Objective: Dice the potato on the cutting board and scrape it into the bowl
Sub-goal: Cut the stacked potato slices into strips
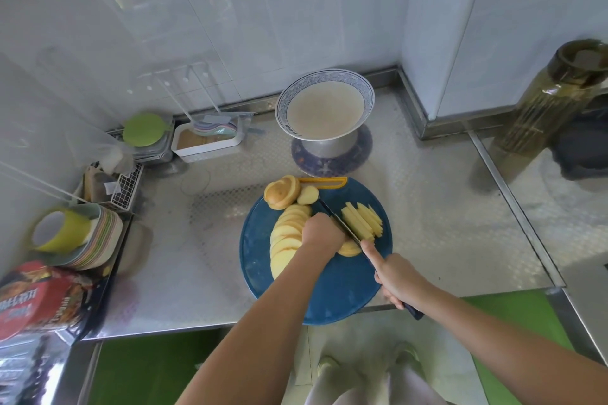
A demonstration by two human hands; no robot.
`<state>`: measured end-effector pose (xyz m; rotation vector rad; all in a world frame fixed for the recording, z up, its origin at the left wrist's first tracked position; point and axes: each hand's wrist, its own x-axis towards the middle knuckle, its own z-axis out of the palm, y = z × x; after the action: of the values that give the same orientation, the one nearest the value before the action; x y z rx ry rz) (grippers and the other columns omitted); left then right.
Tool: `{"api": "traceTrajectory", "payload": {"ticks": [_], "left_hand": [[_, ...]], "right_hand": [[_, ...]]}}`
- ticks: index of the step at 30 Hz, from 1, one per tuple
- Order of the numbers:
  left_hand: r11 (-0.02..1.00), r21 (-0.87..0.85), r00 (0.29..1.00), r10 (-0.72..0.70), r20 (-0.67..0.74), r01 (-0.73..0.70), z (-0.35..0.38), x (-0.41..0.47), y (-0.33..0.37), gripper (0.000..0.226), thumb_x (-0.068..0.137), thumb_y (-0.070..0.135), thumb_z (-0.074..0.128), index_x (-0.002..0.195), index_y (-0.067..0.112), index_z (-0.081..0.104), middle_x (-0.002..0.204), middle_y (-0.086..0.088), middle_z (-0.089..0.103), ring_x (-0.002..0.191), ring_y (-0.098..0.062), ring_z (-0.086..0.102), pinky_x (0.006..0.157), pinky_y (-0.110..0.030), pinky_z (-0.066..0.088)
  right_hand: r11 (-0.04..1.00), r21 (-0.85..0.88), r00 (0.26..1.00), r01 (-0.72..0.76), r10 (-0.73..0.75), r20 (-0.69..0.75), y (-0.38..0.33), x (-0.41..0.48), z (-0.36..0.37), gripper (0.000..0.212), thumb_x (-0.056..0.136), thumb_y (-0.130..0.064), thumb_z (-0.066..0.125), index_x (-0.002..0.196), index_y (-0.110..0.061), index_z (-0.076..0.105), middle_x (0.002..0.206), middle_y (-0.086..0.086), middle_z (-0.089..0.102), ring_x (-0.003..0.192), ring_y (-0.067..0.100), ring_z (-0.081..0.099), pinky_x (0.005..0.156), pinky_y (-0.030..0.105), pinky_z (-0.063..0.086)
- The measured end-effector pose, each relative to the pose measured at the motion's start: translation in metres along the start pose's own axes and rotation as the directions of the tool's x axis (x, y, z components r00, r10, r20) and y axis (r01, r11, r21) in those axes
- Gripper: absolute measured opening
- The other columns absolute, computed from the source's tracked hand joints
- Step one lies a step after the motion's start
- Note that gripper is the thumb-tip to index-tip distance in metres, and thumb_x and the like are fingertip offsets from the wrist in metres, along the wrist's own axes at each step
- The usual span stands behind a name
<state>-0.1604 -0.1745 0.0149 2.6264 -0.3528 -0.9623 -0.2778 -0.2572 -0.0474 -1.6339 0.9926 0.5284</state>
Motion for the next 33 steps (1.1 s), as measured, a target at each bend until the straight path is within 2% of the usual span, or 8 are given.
{"api": "traceTrajectory", "payload": {"ticks": [2,5,9,18,22,24,30,33], "left_hand": [[0.998,-0.043,0.999,-0.052,0.012,0.053,0.007,0.012,-0.009,0.012,0.092,0.009,0.054,0.085,0.001,0.059,0.113,-0.017,0.065,0.108,-0.031,0.061,0.072,-0.027,0.049],[0.986,-0.141,0.995,-0.095,-0.011,0.093,0.009,0.022,-0.013,0.03,0.087,0.019,0.064,0.066,0.013,0.044,0.079,-0.008,0.06,0.084,-0.028,0.067,0.074,-0.037,0.057],[0.993,-0.062,0.994,-0.098,0.05,0.101,0.004,0.017,-0.011,0.038,0.088,0.028,0.065,0.061,0.013,0.042,0.047,-0.001,0.049,0.041,-0.012,0.041,0.045,-0.022,0.035],[0.993,-0.055,0.993,-0.096,0.073,0.1,-0.001,0.02,-0.015,0.032,0.086,0.029,0.066,0.067,0.011,0.047,0.046,0.0,0.054,0.031,-0.007,0.046,0.039,-0.019,0.037],[0.967,-0.201,0.978,-0.125,0.165,0.157,-0.001,0.024,-0.021,0.034,0.088,0.03,0.066,0.068,0.002,0.061,0.067,-0.014,0.071,0.045,-0.014,0.06,0.071,-0.026,0.058],[0.942,-0.272,0.97,-0.146,0.195,0.196,-0.001,0.025,-0.022,0.033,0.088,0.029,0.067,0.071,0.0,0.062,0.072,-0.016,0.072,0.046,-0.015,0.062,0.071,-0.026,0.058],[0.935,-0.278,0.967,-0.171,0.187,0.219,-0.001,0.025,-0.021,0.034,0.089,0.027,0.066,0.068,0.001,0.06,0.05,-0.008,0.064,0.038,-0.011,0.058,0.058,-0.019,0.053],[0.934,-0.266,0.959,-0.184,0.216,0.239,-0.001,0.024,-0.02,0.036,0.091,0.029,0.064,0.067,0.003,0.057,0.044,-0.003,0.061,0.039,-0.009,0.056,0.07,-0.023,0.054]], "right_hand": [[1.0,-0.005,0.999,0.005,-0.005,-0.038,0.002,0.003,0.005,0.069,0.083,-0.08,0.03,0.062,-0.015,0.029,0.051,0.0,0.029,0.034,0.013,0.025,0.037,0.022,0.021],[0.999,0.029,1.0,0.023,-0.023,-0.01,0.002,0.006,0.005,0.068,0.086,-0.077,0.029,0.06,-0.014,0.031,0.047,-0.001,0.031,0.032,0.012,0.027,0.035,0.022,0.024],[0.981,0.194,0.989,-0.03,0.0,0.149,-0.001,0.003,-0.008,0.07,0.088,-0.078,0.032,0.059,-0.013,0.036,0.042,0.002,0.032,0.033,0.016,0.03,0.037,0.024,0.028],[0.963,0.25,0.963,-0.096,0.026,0.267,-0.002,-0.001,-0.019,0.071,0.087,-0.079,0.035,0.055,-0.015,0.038,0.047,0.004,0.031,0.035,0.015,0.027,0.039,0.024,0.026],[0.968,0.238,0.959,-0.078,0.008,0.283,-0.001,-0.008,-0.023,0.071,0.088,-0.078,0.034,0.055,-0.015,0.038,0.047,0.004,0.031,0.035,0.014,0.027,0.038,0.024,0.026],[0.971,0.228,0.958,-0.076,0.007,0.286,-0.002,-0.013,-0.027,0.071,0.088,-0.077,0.033,0.054,-0.015,0.038,0.047,0.003,0.031,0.035,0.014,0.027,0.039,0.024,0.026],[0.976,0.211,0.958,-0.063,0.0,0.287,-0.004,-0.021,-0.031,0.071,0.09,-0.077,0.032,0.055,-0.015,0.038,0.047,0.004,0.031,0.036,0.014,0.027,0.04,0.024,0.027],[0.977,0.207,0.96,-0.057,-0.004,0.282,-0.004,-0.023,-0.031,0.072,0.09,-0.076,0.031,0.054,-0.015,0.038,0.047,0.004,0.032,0.036,0.014,0.027,0.041,0.025,0.027]]}}
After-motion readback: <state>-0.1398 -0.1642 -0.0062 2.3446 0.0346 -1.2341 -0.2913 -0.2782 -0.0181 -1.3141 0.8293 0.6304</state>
